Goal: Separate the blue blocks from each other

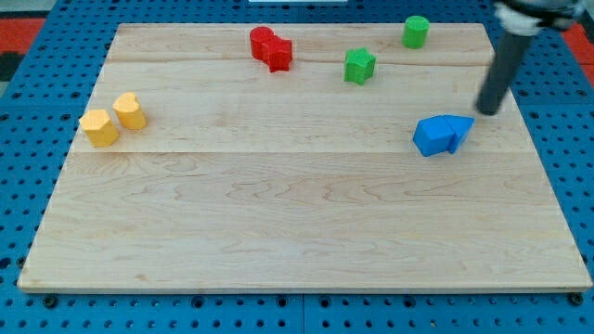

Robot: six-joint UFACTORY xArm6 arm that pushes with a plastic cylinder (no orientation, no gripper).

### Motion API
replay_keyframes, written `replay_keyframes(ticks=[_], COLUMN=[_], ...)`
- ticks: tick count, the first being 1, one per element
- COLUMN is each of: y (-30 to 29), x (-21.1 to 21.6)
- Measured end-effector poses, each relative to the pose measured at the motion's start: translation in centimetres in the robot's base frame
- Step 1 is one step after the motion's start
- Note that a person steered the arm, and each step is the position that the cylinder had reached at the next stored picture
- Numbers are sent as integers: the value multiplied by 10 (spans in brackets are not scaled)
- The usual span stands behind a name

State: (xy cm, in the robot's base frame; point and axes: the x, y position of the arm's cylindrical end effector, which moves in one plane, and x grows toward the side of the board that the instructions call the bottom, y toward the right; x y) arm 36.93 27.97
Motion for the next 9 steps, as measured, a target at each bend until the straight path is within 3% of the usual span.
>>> replay_keyframes(ticks=[1, 2, 4, 5, 7, 8, 9], y=[15, -67, -221, -239, -108, -111, -186], x=[56, 66, 5, 19, 23, 48, 49])
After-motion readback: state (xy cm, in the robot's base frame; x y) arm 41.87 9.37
